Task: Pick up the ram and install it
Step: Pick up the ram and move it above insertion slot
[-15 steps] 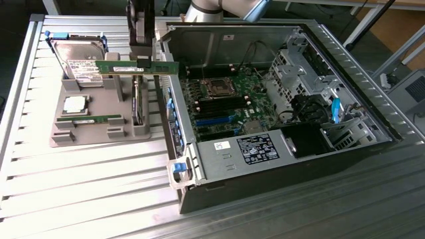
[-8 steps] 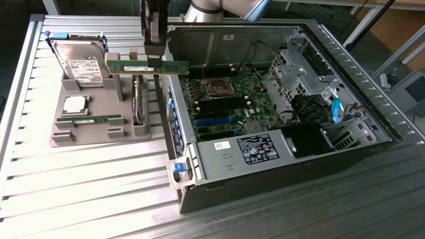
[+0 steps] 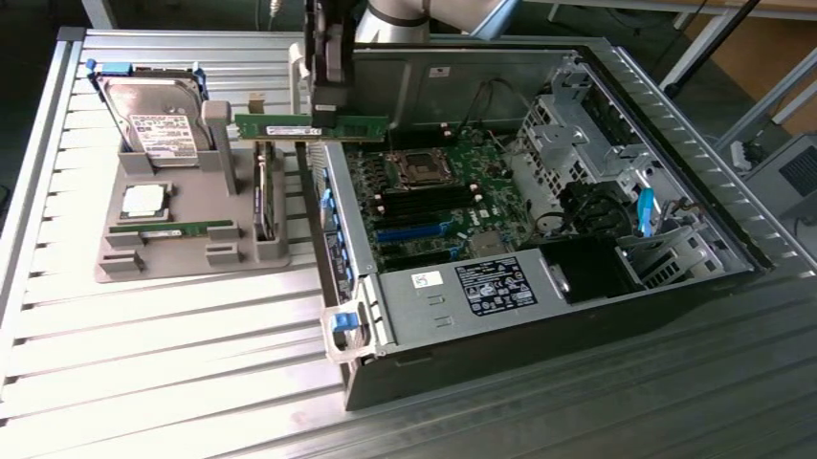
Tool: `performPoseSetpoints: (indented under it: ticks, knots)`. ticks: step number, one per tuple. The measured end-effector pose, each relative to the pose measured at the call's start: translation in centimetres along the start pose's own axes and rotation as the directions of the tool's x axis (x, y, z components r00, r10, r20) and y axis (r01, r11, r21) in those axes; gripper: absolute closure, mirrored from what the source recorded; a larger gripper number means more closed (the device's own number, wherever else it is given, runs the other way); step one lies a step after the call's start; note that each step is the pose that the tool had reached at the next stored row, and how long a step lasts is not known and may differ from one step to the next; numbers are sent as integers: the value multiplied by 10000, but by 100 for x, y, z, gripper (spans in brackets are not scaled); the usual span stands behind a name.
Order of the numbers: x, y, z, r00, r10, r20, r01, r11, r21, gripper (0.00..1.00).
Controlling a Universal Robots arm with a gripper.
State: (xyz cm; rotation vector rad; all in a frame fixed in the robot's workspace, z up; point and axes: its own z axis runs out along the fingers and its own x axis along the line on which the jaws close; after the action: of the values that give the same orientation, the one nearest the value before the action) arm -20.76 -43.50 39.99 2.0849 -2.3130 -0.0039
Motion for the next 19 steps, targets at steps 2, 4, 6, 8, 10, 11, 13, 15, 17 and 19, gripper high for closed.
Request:
performPoseSetpoints:
  ticks: [2, 4, 6, 8, 10, 11, 13, 15, 17, 19]
  knots:
    - [-5, -46, -1, 10000, -1, 0, 1, 10000, 0, 89]
    - [-8, -77, -2, 10000, -1, -1, 1, 10000, 0, 89]
    - [-11, -102, -2, 10000, -1, -1, 1, 10000, 0, 89]
    - [-16, -151, -4, 10000, 0, -1, 0, 10000, 0, 89]
    - [-18, -179, -4, 10000, 0, -2, 0, 10000, 0, 89]
    - [-20, -189, -5, 10000, 0, -2, 0, 10000, 0, 89]
    - [-28, -266, -6, 10000, 0, -4, 0, 10000, 0, 89]
    - [-30, -284, -7, 10000, 0, -5, 0, 10000, 0, 89]
    - [-32, -308, -7, 10000, 0, -5, 0, 10000, 1, 89]
    - [-34, -328, -8, 10000, 0, -6, 0, 10000, 0, 89]
